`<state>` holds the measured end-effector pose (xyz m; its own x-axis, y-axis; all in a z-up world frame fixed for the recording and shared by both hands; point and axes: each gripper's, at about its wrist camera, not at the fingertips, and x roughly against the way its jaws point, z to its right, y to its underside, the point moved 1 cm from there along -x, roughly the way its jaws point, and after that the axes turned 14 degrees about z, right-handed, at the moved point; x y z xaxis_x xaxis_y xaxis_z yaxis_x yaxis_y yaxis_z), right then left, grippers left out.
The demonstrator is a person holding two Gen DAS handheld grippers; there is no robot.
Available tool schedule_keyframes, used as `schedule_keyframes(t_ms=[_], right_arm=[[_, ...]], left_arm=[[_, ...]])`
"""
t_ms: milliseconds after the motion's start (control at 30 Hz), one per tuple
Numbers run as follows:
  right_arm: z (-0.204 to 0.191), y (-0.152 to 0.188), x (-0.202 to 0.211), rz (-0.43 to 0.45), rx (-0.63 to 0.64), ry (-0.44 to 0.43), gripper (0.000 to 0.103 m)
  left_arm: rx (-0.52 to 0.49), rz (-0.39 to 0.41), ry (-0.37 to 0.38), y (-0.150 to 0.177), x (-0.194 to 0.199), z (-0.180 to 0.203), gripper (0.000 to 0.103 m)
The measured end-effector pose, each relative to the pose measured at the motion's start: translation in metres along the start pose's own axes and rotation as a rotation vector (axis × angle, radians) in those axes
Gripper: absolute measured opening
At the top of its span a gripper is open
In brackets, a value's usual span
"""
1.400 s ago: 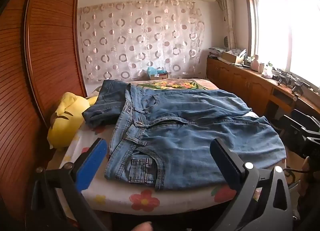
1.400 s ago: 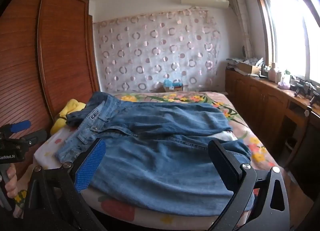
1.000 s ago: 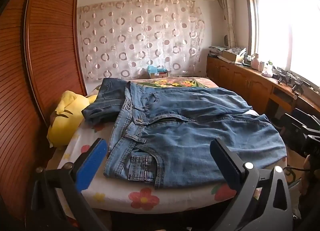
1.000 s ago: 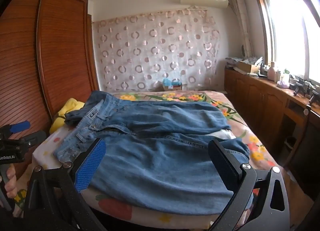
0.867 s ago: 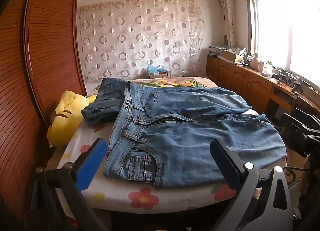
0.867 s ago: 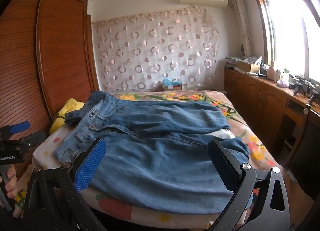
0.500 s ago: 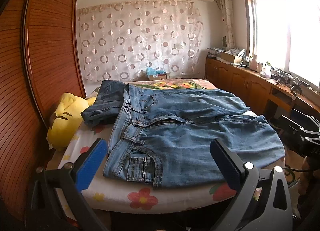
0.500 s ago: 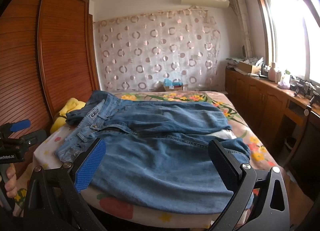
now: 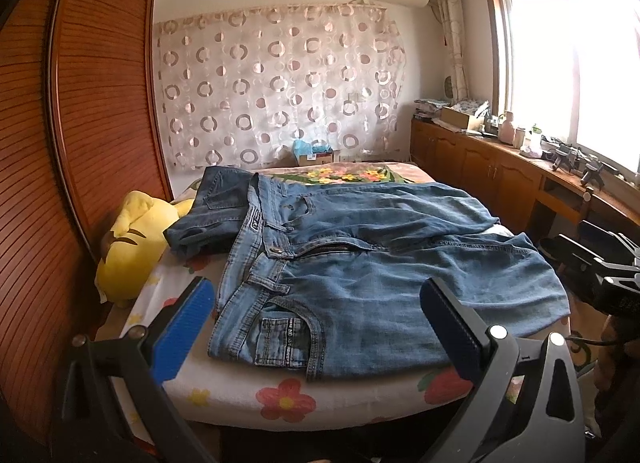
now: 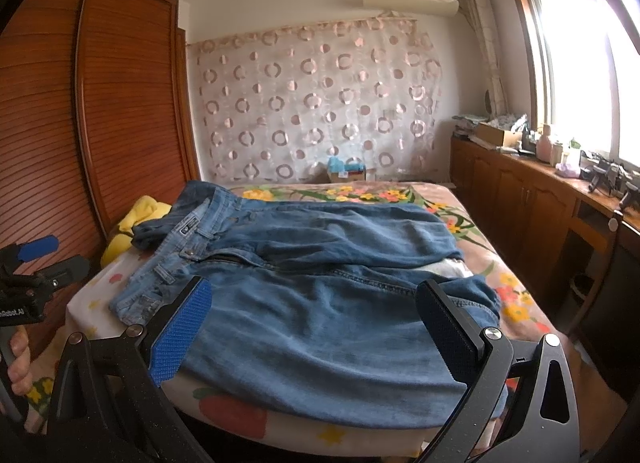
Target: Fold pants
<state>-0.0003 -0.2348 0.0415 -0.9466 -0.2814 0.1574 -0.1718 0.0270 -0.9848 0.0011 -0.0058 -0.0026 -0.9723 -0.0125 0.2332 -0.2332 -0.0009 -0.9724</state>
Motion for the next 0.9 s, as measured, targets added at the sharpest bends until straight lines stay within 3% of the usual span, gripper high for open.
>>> schedule_keyframes(t_ms=[900], right_arm=[[-0.0066, -0.0072, -0.0039, 0.005, 0.006, -0.007, 0.103]], left_arm=[[-0.004, 0.005, -0.001, -0.0008, 0.0022, 0.0035, 0.103]])
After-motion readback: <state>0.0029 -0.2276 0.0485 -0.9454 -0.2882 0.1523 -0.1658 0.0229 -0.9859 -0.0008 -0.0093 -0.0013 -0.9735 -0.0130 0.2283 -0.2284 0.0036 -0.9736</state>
